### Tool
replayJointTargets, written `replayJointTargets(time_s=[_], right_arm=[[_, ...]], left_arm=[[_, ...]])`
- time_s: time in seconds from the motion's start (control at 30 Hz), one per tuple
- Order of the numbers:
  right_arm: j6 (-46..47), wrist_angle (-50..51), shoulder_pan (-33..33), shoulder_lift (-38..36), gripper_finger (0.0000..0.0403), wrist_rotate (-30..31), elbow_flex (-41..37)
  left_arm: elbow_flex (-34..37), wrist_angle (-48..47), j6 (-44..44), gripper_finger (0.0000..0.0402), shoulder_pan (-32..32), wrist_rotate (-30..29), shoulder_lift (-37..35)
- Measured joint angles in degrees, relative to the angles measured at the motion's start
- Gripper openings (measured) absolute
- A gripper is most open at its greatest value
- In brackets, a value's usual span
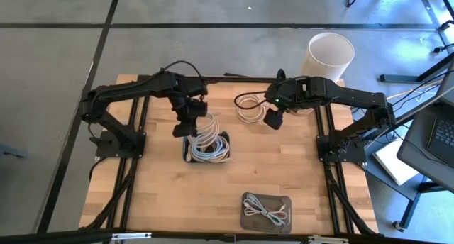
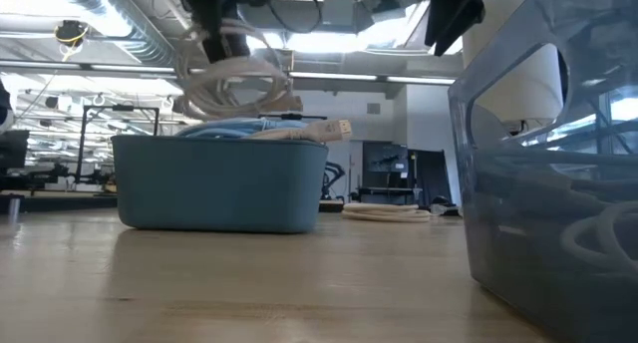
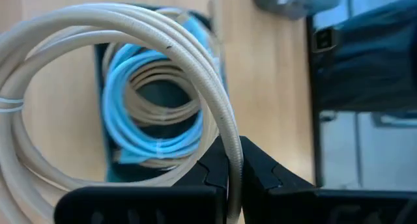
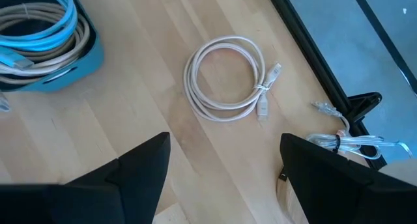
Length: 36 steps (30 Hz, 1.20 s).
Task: Pick & Place USB Port
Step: Put the brown charger cable into the blue bin
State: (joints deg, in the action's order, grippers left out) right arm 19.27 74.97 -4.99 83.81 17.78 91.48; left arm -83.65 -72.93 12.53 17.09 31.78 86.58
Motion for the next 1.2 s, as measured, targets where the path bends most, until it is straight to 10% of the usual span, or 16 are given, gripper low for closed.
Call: replayJointTargets(time_s=[0.47, 1.2], right_arm=[[0.15, -0.24, -0.01, 0.00, 0.0296, 0.00, 0.00], [1.75, -0.03, 0.00, 0.02, 0.0296, -2.56, 0.00]], left_arm=[[1.00, 4.72, -4.47, 0.0007, -8.75, 6.89, 0.81], [16.41, 17.51, -3.11, 0.0007, -4.95, 7.71, 2.07]])
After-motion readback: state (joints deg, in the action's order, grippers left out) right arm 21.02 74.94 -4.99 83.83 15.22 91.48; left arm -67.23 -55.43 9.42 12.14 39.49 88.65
